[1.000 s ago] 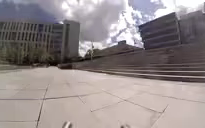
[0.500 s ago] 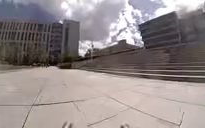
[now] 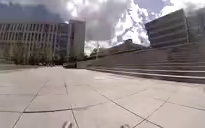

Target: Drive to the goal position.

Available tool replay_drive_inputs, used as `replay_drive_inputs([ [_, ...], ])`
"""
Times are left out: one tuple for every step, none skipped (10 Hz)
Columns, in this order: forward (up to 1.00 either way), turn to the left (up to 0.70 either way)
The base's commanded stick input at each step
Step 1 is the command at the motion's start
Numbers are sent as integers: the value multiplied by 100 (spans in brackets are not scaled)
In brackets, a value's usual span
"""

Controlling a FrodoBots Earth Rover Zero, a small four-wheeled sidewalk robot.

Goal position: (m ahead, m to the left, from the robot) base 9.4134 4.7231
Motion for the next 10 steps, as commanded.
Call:
replay_drive_inputs([
  [70,35],
  [70,35],
  [70,35],
  [70,35],
  [70,35],
  [70,35],
  [70,35],
  [70,35],
  [70,35],
  [70,35],
])
